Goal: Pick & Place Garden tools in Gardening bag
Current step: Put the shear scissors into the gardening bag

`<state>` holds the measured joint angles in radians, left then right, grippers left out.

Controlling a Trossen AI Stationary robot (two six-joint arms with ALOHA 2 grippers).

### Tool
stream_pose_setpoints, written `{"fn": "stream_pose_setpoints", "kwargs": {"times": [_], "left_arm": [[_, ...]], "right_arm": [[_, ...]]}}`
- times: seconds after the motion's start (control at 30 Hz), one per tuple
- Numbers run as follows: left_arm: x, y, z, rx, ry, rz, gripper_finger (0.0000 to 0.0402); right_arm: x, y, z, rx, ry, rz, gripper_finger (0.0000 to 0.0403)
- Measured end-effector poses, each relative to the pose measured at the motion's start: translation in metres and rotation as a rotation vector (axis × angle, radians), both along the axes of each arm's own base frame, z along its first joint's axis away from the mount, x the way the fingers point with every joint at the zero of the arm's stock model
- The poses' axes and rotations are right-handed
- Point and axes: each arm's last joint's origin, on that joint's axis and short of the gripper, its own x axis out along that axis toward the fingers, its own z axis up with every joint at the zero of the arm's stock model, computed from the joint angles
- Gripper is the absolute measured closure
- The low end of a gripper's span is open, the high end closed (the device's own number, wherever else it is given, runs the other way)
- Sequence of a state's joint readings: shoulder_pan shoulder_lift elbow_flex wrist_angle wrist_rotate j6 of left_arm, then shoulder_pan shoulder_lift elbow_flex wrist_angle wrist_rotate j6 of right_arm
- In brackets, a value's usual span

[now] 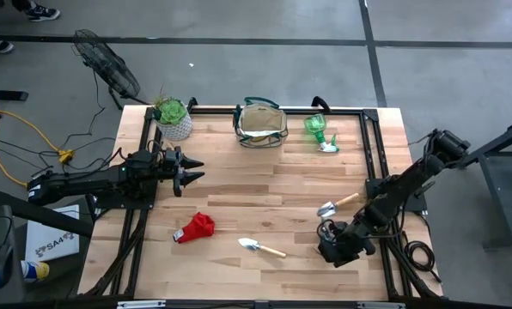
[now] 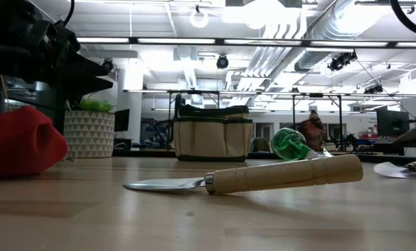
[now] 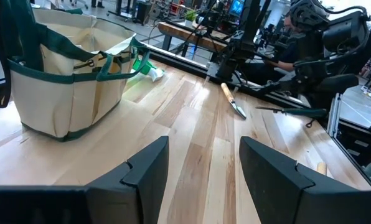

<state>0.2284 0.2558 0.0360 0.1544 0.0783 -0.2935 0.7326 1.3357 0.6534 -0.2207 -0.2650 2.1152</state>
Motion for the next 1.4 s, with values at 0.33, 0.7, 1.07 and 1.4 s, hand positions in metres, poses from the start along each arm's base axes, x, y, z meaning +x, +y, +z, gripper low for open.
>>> {"fn": "stream_pose_setpoints", "kwargs": {"times": [0.33, 0.7, 1.07, 1.4], "left_arm": [[0.000, 0.000, 0.000, 0.000, 0.000, 0.000, 0.0208], [0.000, 0.000, 0.000, 0.000, 0.000, 0.000, 0.0208], [0.000, 0.000, 0.000, 0.000, 0.000, 0.001, 0.0208], [0.000, 0.000, 0.000, 0.000, 0.000, 0.000, 0.0208]], "right_arm": [[0.015, -0.010, 0.017, 0.017, -0.243, 0.013, 0.0379], [0.029, -0.070, 0.062, -0.183, -0.659, -0.116, 0.0379], [0.042, -0.140, 0.098, -0.229, -1.042, -0.055, 0.0379], [0.042, -0.189, 0.109, -0.176, -1.252, 0.087, 0.0379]]}}
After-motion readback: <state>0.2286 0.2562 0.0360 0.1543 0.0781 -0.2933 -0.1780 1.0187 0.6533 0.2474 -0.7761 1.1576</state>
